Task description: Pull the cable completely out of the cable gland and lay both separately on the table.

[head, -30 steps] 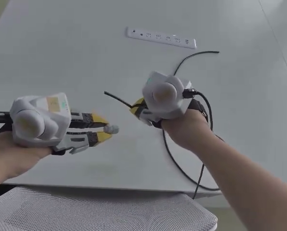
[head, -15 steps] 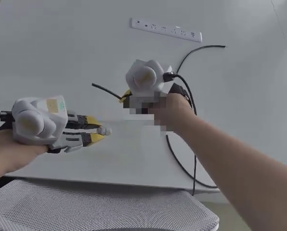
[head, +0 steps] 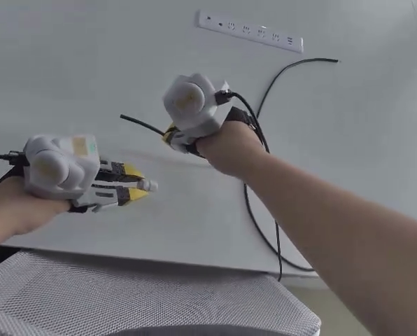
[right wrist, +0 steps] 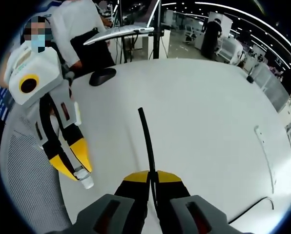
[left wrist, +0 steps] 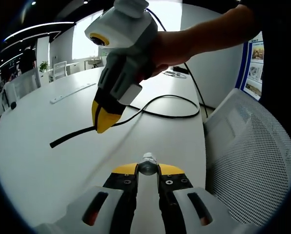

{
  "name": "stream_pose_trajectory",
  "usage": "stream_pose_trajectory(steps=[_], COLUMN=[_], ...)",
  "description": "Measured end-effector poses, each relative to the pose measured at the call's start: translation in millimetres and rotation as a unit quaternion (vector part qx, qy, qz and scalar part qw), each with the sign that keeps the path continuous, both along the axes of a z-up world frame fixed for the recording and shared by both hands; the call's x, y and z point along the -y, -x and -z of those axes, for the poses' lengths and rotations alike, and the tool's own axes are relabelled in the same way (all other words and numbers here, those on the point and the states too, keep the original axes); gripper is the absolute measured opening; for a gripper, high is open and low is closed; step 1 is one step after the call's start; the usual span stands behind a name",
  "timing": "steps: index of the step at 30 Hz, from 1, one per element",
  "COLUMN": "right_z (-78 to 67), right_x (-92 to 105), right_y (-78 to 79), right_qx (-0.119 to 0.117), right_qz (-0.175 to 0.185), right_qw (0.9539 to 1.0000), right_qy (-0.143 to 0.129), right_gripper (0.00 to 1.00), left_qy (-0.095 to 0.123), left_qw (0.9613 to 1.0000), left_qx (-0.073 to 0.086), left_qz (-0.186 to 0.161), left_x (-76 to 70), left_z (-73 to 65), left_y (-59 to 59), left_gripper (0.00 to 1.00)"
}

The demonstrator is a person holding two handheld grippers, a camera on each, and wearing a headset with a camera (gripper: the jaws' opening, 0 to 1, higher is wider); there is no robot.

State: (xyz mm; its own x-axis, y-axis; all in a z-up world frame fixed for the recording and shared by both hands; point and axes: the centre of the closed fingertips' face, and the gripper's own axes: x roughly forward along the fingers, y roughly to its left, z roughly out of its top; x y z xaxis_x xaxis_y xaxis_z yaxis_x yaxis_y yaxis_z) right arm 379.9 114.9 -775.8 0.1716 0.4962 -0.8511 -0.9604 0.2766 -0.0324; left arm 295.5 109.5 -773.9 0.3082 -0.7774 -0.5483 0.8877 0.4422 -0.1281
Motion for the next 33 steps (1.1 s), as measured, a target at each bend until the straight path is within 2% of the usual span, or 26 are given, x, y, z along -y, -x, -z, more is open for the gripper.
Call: stream_pose_trajectory(steps=[6,17,26,33], right_z=[12.8,29.7,33.0,41.5], right_x=[-2.7,-4.6,-4.1,-5.1], right_y=[-1.0,-5.7,-8.6,-3.7], right_qx=[-0.007,-0.008,-0.005,-0.009], right_qz=[-0.004,-0.015,-0.019,-0.032], right_qw=[0.9998,0.9989,0.9985,0.9972], right_qy=[0.017,0.043,0.051,0.067], right_gripper=[0.00,0.00,0.00,0.00], left_qy=[0.001,0.005,-0.001,-0.006], left_qw=[0.9999,0.9997,0.9994,0.9992], left_qx=[-0.010,-0.017,-0.025,-0.028], left_qz=[-0.011,-0.019,-0.024,-0.029], left_x=[-5.5,-7.9,-9.7,-13.6], left_z=[12.9,20.6,30.8,34.1], left_y=[-4.3,-8.6,-9.1,-10.5], left_gripper=[0.16,0.16,0.16,0.16])
